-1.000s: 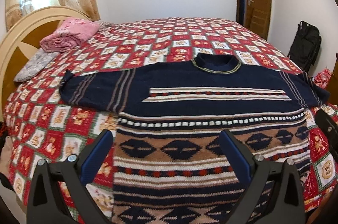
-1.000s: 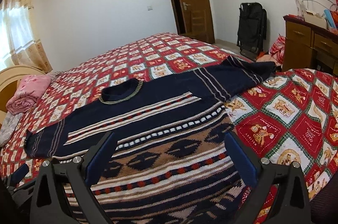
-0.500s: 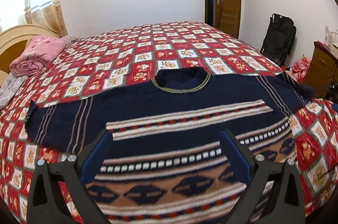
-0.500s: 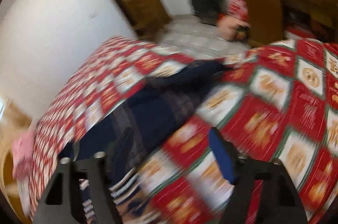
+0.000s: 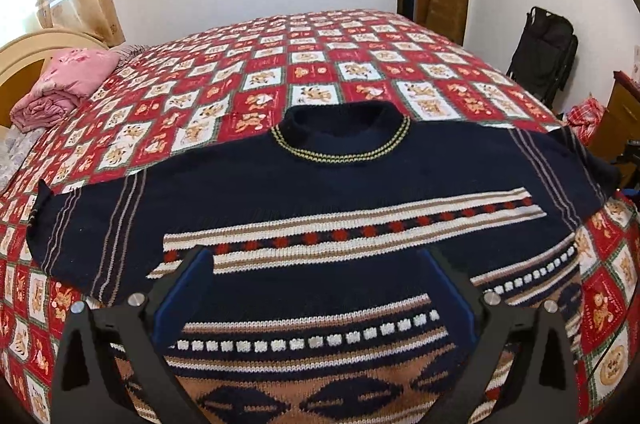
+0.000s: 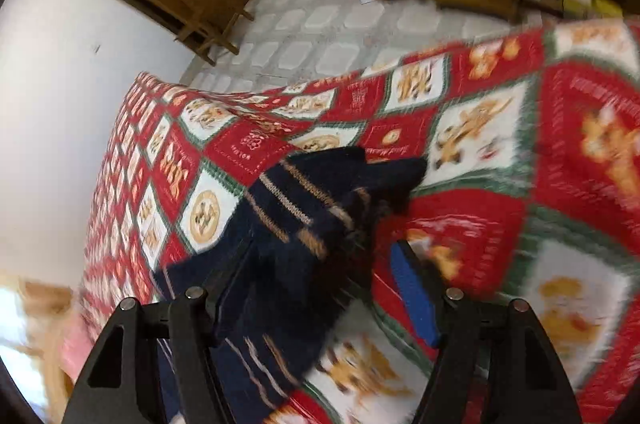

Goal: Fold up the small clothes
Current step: 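Grasp the sweater sleeve cuff with the right gripper and lift it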

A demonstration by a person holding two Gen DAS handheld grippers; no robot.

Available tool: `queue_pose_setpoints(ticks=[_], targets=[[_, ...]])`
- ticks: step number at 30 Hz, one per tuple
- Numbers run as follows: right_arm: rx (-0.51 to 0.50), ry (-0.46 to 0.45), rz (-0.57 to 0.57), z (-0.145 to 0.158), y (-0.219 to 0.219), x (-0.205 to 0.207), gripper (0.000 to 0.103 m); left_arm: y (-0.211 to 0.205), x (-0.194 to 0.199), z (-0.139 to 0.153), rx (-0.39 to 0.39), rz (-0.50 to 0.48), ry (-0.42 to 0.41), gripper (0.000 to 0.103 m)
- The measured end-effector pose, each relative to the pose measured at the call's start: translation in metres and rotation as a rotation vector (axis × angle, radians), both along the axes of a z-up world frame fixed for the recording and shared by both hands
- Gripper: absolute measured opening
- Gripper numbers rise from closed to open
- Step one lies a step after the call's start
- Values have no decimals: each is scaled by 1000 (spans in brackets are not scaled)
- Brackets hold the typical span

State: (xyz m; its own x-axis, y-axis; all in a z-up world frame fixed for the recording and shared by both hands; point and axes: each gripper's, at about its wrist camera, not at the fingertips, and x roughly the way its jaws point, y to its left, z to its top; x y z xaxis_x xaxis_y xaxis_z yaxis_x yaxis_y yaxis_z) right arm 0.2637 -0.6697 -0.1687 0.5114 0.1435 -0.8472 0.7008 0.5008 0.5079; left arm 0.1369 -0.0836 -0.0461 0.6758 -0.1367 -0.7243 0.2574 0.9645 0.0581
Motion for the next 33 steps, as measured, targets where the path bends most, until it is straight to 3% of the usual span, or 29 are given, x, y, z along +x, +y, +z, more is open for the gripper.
queue_pose_setpoints(ticks=[1,2,3,5,8,11,14,16,18,21,23,25,27,30,33], targets=[[-38,14,-24,1,1,1,65,-1,1,-1,6,2,5,103],[-45,7,-25,0,1,3,48,-1,2,-2,12,4,8,103],[-14,-15,-13,-4,0,6,24,-1,3,-3,18,6,11,103],[15,-27,-19,-9,-1,6,10,-1,4,-4,25,11,14,103],[-66,-85,-19,8,2,0,6,1,4,-3,23,15,14,103],[-313,-164,34,60,28,-9,6,5,4,-1,20,15,4,103],[-604,-236,199,119,98,-11,6,11,3,3,3,23,-11,103],[-728,-297,321,146,154,-13,6,16,4,4,-16,33,-11,103],[-790,-395,483,166,229,-18,6,23,4,6,-37,44,-12,103],[-764,-521,721,170,339,-25,7,37,2,9,-55,66,-28,103],[-664,-566,857,156,397,-30,7,49,2,11,-61,91,-39,103],[-473,-559,1017,126,451,-32,8,66,1,13,-70,126,-47,103],[-323,-487,1146,90,491,-34,9,83,-1,14,-66,143,-52,103],[-189,-396,1185,57,506,-37,10,107,-6,14,-42,175,-74,103],[-101,-386,1145,54,485,-42,17,127,-6,10,-43,191,-85,103]])
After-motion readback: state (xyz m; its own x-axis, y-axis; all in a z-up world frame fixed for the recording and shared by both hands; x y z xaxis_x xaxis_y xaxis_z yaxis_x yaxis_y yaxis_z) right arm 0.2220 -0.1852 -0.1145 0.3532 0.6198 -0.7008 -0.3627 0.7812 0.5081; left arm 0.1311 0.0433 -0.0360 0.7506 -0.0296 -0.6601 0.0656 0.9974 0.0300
